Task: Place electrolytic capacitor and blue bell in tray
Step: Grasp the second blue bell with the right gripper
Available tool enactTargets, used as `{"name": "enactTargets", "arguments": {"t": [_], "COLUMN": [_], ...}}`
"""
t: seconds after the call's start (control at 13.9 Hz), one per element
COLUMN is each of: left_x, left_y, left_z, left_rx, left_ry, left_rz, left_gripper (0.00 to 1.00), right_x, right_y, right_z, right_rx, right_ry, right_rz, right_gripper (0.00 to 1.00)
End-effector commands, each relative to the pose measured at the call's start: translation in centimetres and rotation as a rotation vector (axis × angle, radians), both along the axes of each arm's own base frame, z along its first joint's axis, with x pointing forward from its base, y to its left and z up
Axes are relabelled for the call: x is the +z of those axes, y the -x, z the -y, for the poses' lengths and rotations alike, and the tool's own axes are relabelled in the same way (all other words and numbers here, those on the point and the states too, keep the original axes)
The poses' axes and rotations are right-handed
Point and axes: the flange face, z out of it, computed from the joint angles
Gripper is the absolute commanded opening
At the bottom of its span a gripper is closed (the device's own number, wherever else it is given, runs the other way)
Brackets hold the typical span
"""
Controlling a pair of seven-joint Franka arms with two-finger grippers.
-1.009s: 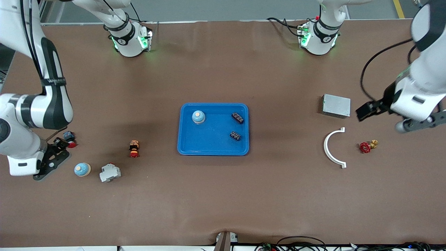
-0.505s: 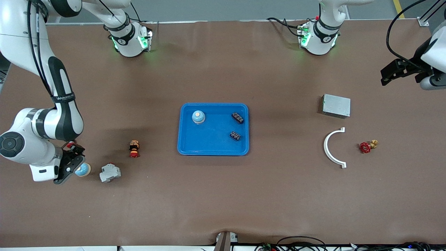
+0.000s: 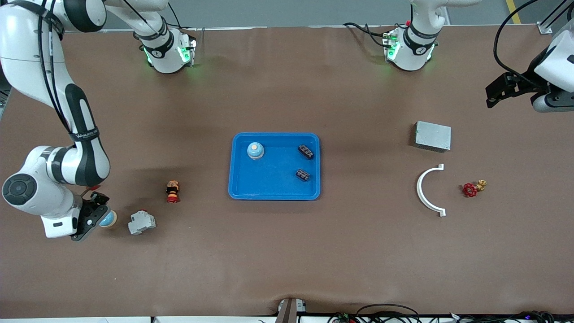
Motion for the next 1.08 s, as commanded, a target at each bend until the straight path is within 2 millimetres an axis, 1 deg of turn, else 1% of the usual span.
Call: {"name": "enactTargets", "arguments": {"t": [0.0, 0.07, 0.22, 0.58, 0.72, 0.87, 1.01], "left_x": [-0.3, -0.6, -0.5, -0.9, -0.9, -0.9, -0.6], "left_y": [0.0, -0.2, -0.1, -0.5, -0.9, -0.8, -0.6], "left_z": [0.3, 0.3, 0.5, 0.1, 0.3, 0.6, 0.4], "left_rx": [-0.02, -0.023, -0.022, -0.017, -0.02, -0.032, -0.029], "left_ry": [0.014, 0.014, 0.014, 0.014, 0.017, 0.014, 0.017], "left_rz": [0.003, -0.003, -0.002, -0.006, 0.01, 0.012, 0.014], "left_gripper": [1.0, 1.0, 1.0, 1.0, 1.0, 1.0, 1.0], "right_x": [-1.2, -1.5, -1.9, -3.7, -4.5, -4.9, -5.5], "right_y": [-0.4, -0.3, -0.2, -0.1, 0.0, 0.1, 0.3], "right_z": [0.9, 1.0, 1.1, 1.1, 1.9, 2.0, 2.2], "right_rx": [0.0, -0.001, -0.003, -0.004, -0.014, -0.017, -0.022], "right_ry": [-0.025, -0.025, -0.026, -0.028, -0.028, -0.029, -0.031], "right_rz": [-0.004, -0.007, -0.013, -0.022, -0.017, -0.021, -0.028], "right_gripper": [1.0, 1.0, 1.0, 1.0, 1.0, 1.0, 1.0]}}
